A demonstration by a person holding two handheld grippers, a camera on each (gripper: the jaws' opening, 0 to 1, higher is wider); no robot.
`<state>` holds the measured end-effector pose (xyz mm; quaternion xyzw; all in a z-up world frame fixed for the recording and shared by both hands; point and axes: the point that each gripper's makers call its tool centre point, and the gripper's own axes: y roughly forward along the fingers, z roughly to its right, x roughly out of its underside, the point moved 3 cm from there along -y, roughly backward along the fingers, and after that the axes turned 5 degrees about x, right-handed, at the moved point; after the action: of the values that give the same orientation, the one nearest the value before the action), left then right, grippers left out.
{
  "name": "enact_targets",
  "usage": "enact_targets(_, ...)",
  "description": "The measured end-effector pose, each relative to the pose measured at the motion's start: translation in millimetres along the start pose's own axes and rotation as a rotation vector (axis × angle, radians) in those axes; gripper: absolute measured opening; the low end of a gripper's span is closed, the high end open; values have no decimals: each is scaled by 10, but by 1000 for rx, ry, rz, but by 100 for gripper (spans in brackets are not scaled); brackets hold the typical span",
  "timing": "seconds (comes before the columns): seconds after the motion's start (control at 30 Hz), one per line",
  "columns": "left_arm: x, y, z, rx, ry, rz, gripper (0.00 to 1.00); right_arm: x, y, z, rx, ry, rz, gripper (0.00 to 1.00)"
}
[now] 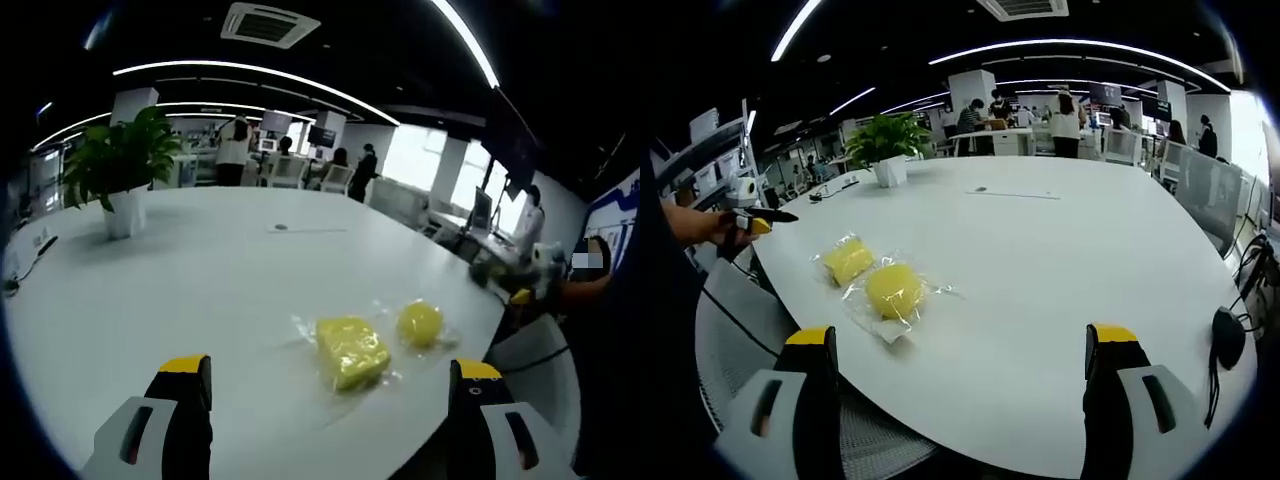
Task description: Compare the silicone blocks by pressing each to a similar depth, holding the contact briefly, and releasing to observe deformation and rebound differences across the visible hardness samples.
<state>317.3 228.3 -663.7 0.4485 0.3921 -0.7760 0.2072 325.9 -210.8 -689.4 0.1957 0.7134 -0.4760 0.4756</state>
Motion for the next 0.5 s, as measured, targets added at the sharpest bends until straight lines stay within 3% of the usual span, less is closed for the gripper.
enact_targets(0.5, 78, 35, -177, -10, -38, -9, 100, -35, 112, -13, -20, -12, -27, 96)
